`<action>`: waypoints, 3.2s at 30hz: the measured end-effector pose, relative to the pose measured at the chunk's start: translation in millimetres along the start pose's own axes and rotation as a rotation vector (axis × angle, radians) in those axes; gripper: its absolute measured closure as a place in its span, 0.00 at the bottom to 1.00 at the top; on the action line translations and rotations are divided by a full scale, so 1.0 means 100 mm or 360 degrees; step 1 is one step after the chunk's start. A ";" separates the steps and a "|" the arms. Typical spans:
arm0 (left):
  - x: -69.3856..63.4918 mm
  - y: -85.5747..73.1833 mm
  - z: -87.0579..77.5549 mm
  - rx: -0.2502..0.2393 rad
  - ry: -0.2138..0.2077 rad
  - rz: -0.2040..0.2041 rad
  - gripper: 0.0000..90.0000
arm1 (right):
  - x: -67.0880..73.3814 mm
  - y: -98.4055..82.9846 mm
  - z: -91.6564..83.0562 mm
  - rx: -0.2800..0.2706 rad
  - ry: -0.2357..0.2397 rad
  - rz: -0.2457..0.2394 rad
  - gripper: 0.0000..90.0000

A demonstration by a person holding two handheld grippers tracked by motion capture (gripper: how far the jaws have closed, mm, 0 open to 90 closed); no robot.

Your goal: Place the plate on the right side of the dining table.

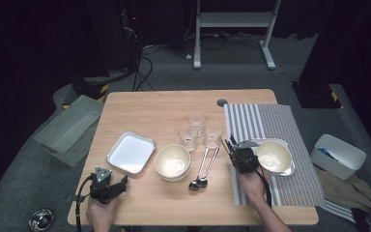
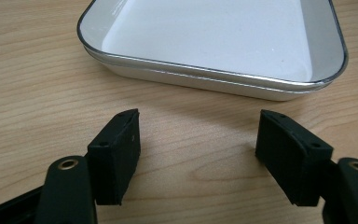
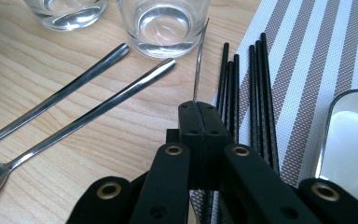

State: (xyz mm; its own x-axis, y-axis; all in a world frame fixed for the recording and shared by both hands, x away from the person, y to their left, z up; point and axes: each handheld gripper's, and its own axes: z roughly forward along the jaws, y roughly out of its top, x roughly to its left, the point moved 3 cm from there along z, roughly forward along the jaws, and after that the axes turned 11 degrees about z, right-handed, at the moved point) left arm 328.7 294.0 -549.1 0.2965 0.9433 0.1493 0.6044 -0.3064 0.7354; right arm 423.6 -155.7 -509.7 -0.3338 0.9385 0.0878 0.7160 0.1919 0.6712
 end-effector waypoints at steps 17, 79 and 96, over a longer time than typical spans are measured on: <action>0.00 0.00 0.00 0.0000 -0.0001 0.0000 0.34 | -0.02 0.03 -0.08 -0.0035 0.0000 -0.0004 1.00; 0.00 0.00 0.00 0.0000 0.0000 0.0000 0.34 | -0.08 0.19 -0.50 -0.0224 0.0069 -0.0021 1.00; 0.00 0.00 0.00 0.0000 -0.0001 0.0000 0.34 | -0.12 0.28 -0.66 -0.0278 0.0095 -0.0010 1.00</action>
State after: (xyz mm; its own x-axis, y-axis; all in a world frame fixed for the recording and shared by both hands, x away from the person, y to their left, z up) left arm 328.7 294.0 -549.1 0.2967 0.9433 0.1490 0.6043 -0.3063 0.7356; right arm 407.4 -180.5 -443.7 -0.3774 0.9178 0.1235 0.5982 0.1398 0.7890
